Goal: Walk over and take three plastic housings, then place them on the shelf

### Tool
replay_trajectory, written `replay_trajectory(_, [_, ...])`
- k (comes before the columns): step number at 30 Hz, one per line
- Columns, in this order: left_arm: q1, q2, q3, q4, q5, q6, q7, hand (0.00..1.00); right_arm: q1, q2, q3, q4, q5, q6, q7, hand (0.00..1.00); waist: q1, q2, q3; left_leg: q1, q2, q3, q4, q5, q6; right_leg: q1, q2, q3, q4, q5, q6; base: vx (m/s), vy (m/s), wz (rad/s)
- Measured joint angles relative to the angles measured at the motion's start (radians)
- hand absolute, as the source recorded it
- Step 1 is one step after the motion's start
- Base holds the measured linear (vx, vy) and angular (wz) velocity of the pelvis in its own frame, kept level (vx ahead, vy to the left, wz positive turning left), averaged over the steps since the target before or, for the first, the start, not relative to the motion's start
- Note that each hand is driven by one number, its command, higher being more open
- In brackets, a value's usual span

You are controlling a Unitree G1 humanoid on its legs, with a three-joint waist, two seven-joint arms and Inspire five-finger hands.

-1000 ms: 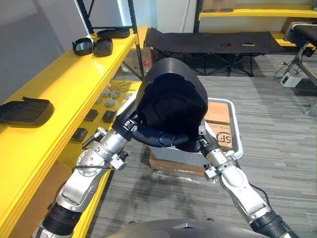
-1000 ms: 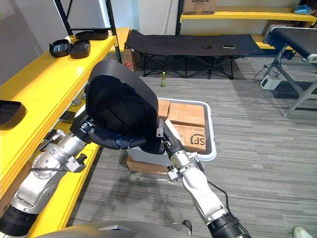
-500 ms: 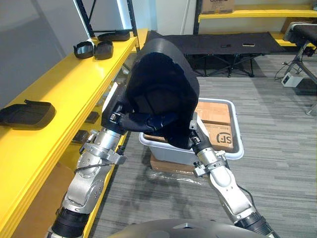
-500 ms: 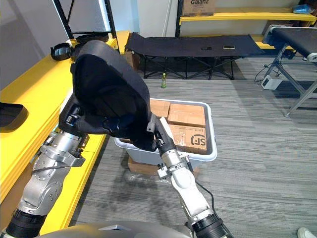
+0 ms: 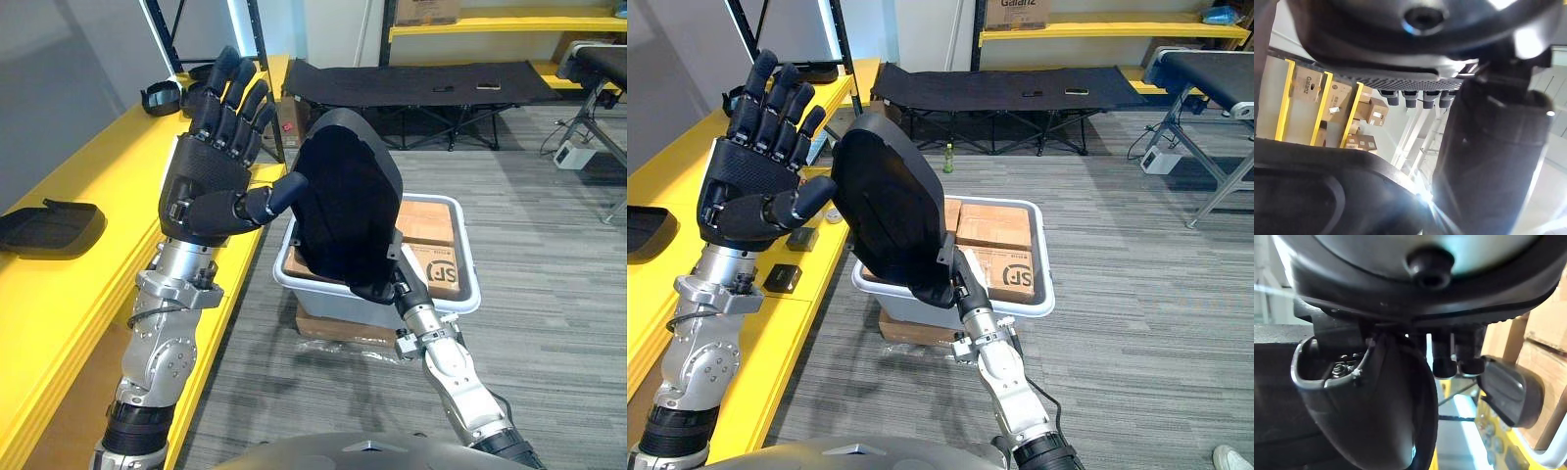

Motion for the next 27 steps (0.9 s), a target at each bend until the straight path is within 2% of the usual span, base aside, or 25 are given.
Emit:
replay_trajectory(5, [0.000,-0.030,0.002,0.050,0.003,-0.007,-0.020,1.00,0.000,0.001,0.000,0.000,0.000,0.000,0.021,0.00,0.000,0.000,0.000,0.001,0.000,0.001,0.001,0.000,0.000,0.001,0.000,0.001,0.000,0.000,0.000,0.00,0.000,0.00])
replay_trajectory(10, [-0.001,-0.029,0.002,0.098,0.139,-0.004,0.032,1.00,0.000,0.001,0.000,0.001,0.004,-0.007,0.021,0.00,0.000,-0.001,0.000,0.002,0.000,0.002,0.000,0.000,0.000,0.000,0.000,0.002,0.000,0.000,0.000,0.00,0.000,0.00])
replay_trajectory(19, [0.005,-0.028,-0.006,0.223,0.224,-0.005,0.044,1.00,-0.002,0.003,-0.005,-0.007,0.132,-0.030,0.008,0.00,0.001,-0.003,-0.001,0.008,0.001,0.009,-0.003,-0.001,0.000,0.000,0.000,0.009,0.000,0.000,0.000,0.00,0.000,0.00])
replay_trajectory(24, [0.007,-0.028,-0.017,0.223,0.221,-0.045,0.042,1.00,-0.002,0.013,-0.031,-0.036,0.134,-0.042,0.006,0.00,0.001,-0.003,-0.001,0.013,0.000,0.016,-0.003,-0.004,0.000,-0.001,0.000,0.017,0.000,0.001,0.001,0.00,0.000,-0.02])
replay_trajectory(27, [0.008,-0.028,-0.019,0.230,0.201,-0.062,0.007,1.00,-0.002,0.014,-0.042,-0.077,0.135,-0.049,0.001,0.00,0.000,-0.003,-0.001,0.014,0.000,0.018,0.000,-0.007,0.000,-0.001,0.000,0.020,0.000,0.001,0.001,0.00,0.000,-0.02])
